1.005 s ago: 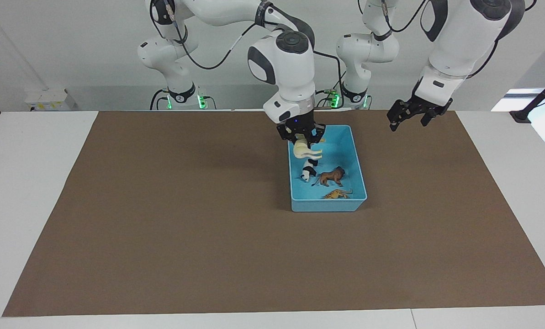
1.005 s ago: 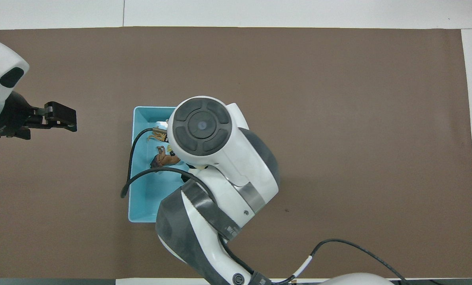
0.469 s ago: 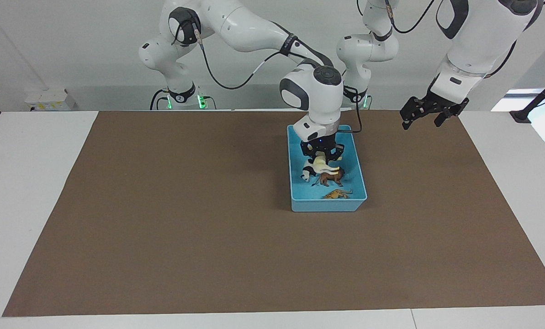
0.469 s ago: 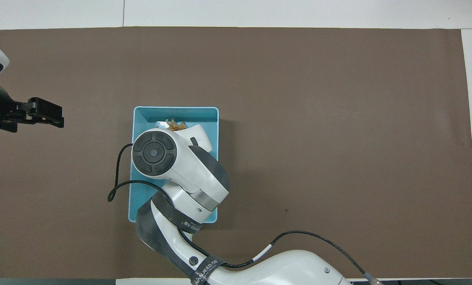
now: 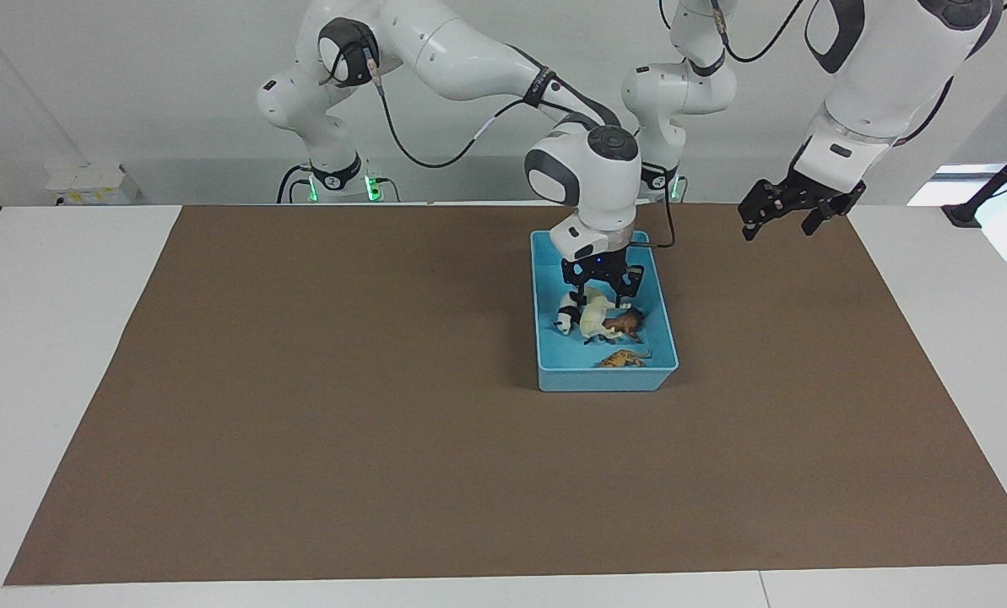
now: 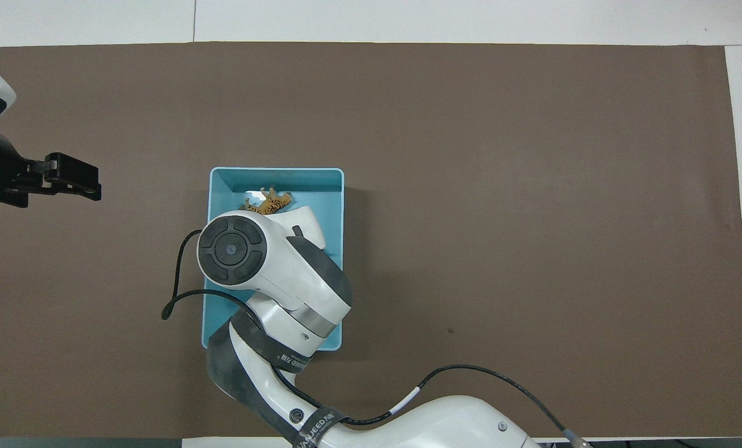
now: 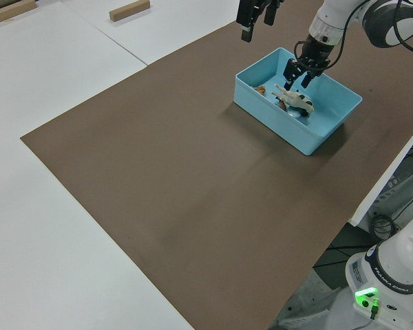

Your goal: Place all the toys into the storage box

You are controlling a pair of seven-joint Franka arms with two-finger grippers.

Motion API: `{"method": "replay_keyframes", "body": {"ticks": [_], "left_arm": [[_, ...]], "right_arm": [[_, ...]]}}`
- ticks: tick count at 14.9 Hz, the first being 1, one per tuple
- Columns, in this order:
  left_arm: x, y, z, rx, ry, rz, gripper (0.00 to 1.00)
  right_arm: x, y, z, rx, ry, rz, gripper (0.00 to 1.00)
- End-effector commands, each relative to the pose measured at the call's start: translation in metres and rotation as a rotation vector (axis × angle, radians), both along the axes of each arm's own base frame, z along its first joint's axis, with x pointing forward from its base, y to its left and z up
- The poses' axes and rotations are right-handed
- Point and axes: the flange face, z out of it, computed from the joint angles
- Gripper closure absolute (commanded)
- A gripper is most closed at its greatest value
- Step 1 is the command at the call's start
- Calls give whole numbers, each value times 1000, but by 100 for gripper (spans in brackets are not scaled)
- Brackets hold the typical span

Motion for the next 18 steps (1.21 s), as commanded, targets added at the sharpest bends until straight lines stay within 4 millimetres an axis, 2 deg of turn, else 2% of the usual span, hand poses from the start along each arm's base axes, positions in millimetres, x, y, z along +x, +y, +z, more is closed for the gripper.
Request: {"method": "replay_keyframes", "body": {"ticks": [1,3,5,7,9,10,14,16,18], "left_arm": [[-12,7,-10,2,25,-7,0],[-15,5,-11,3,21,-5,0],[-14,1,-10,2,13,-14,0],[-14,2,-10,2,12,-13,0],[-14,-1,-10,1,9,-24,0],[-14,-2,-10,2,10,-21,0],[-15,0,-9,2,12,-15,0],[-14,4,-11,2,15,-7,0],[-14,4,-10,2,13,-7,0]], "right_arm": [[14,-15,21,-43,25,-46,0],[37,-51,70,-29,18,-100,0],[58,-99,130,10,-19,-155,0],[82,-172,191,41,-57,-233,0],[99,-230,222,39,-93,-277,0],[108,-269,237,38,-117,-256,0],[135,-422,259,-19,-167,-72,0],[137,-480,264,-48,-171,-3,0],[133,-526,266,-76,-149,57,0]]}}
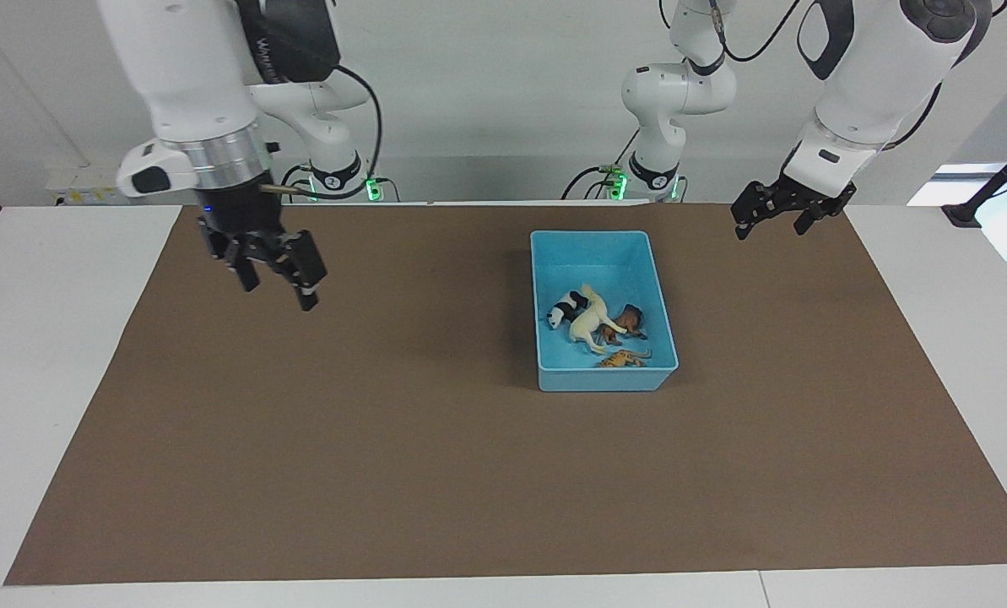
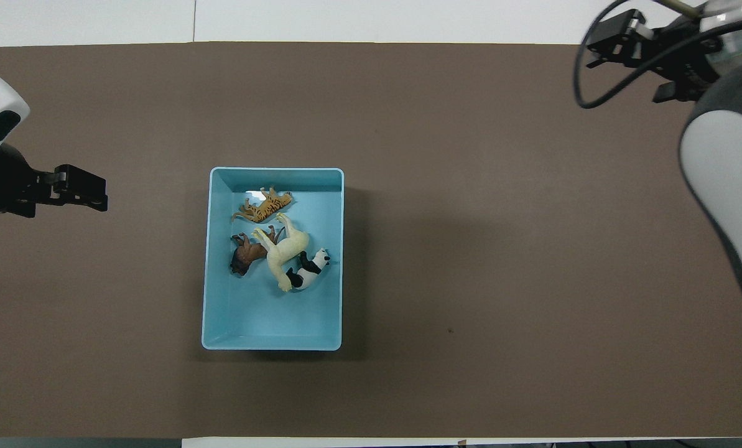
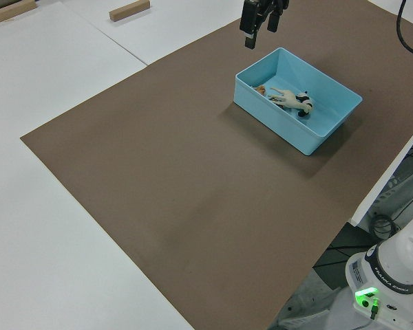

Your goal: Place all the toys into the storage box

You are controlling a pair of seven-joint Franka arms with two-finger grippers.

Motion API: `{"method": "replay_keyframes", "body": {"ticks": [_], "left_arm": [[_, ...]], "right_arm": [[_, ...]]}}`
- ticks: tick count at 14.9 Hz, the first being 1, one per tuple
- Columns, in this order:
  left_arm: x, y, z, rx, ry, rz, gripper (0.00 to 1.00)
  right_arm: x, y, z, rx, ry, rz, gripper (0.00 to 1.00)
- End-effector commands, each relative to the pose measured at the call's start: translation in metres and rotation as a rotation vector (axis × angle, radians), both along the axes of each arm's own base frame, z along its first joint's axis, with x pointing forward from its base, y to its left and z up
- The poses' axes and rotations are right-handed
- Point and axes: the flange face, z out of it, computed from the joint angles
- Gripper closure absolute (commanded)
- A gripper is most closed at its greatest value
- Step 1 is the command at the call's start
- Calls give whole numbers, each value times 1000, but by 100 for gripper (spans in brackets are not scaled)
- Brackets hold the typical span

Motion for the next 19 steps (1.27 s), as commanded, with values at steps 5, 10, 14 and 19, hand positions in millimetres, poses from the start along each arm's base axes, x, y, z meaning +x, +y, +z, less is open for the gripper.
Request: {"method": "replay_keyframes", "body": {"ticks": [5,10,14,19], "left_arm": [[-7,5,1,-2,-12,-1,0],[-7,4,2,-2,-14,-3,0],[-7,4,1,-2,-12,-3,0],[-7,5,0,-2,-11,-1,0]], "right_arm": [[-50,-113,23,-98,88,366,0],[-128,-120,44,-63,194,402,0],[-154,-121,40,-48,241,382,0],[-139,-131,-1,-53,253,347,0]]}}
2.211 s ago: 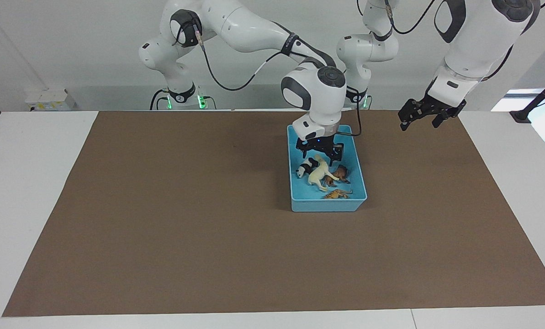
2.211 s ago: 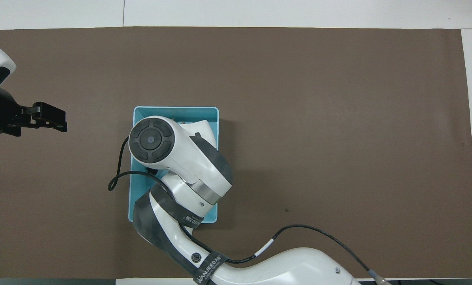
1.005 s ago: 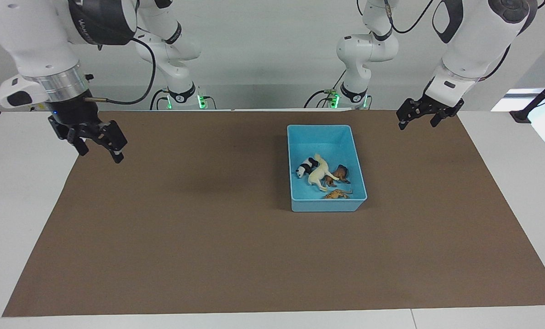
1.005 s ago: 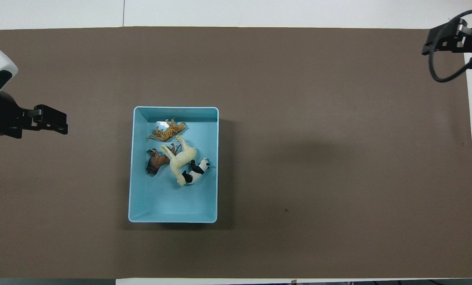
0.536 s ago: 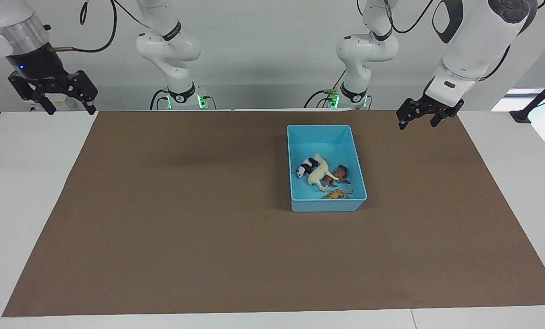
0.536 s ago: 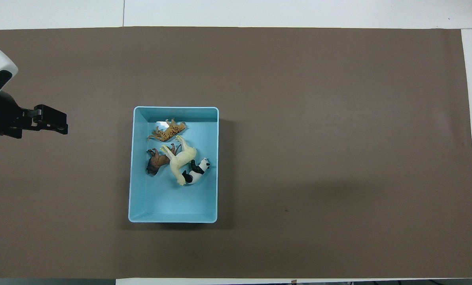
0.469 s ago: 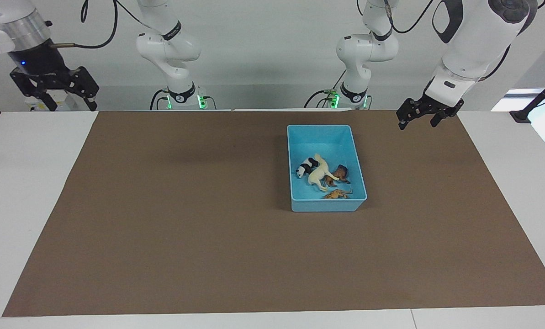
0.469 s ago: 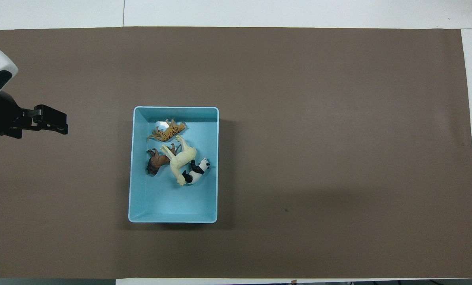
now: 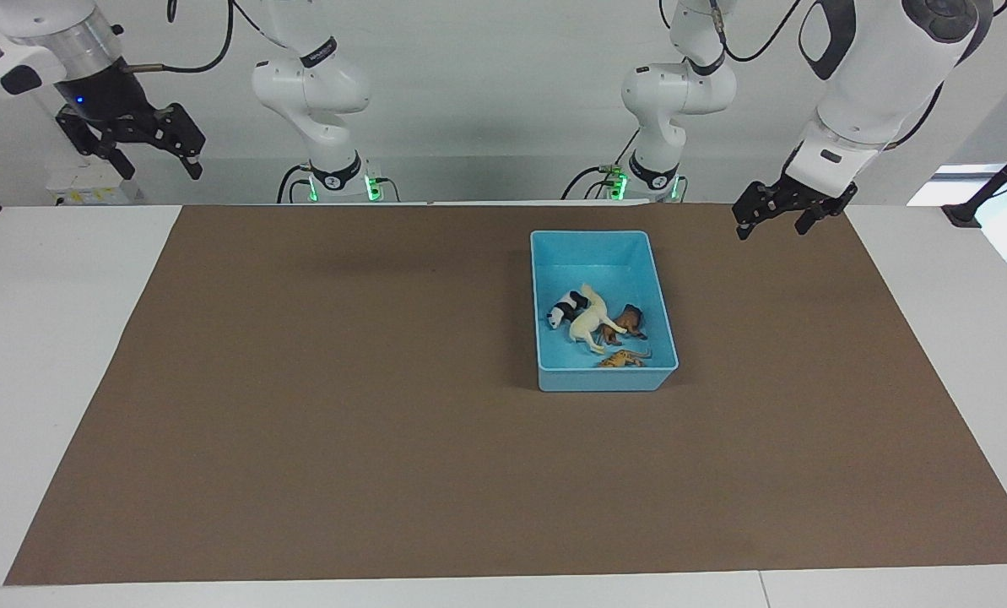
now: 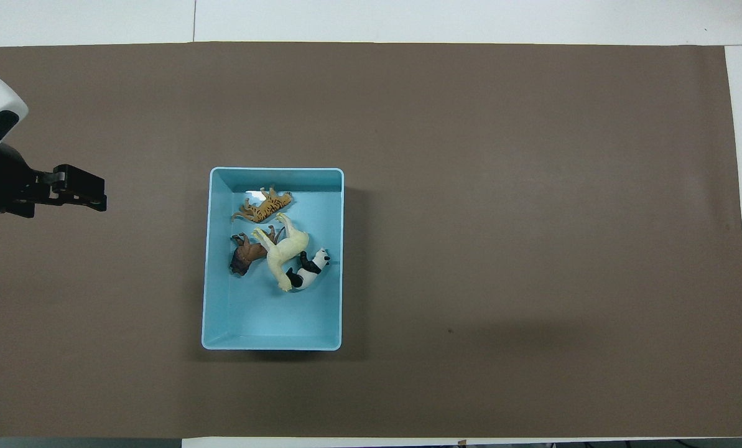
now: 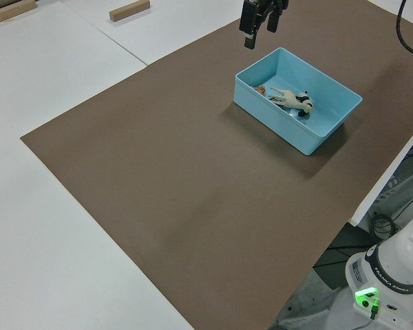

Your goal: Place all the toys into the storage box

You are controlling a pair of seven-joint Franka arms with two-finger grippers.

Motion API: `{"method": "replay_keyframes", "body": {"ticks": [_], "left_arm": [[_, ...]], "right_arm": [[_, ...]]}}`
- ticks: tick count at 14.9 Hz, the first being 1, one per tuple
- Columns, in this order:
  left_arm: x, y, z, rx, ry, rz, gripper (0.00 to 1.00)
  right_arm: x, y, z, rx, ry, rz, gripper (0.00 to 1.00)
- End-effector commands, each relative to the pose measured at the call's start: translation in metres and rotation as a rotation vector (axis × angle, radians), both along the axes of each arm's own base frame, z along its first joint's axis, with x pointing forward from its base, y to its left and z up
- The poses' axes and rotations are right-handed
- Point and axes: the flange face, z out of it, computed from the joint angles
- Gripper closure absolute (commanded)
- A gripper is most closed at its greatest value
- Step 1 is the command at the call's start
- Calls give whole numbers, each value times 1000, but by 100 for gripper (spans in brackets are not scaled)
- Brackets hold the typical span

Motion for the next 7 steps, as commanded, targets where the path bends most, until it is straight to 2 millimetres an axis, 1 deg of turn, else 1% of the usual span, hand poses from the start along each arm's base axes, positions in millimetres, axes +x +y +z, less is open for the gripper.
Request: {"method": "replay_keyframes", "body": {"ticks": [1,2,7], "left_arm": [[-7,5,0,-2,-11,-2,0],[-7,4,1,-2,-12,-3,0],[-7,5,2,-2,-14,-2,0]], "right_arm": [[5,-5,-20,-19,4,-25,0],[7,-6,-23,-21,9,-25,0],[7,-6,-22,-21,7,-32,0]]}}
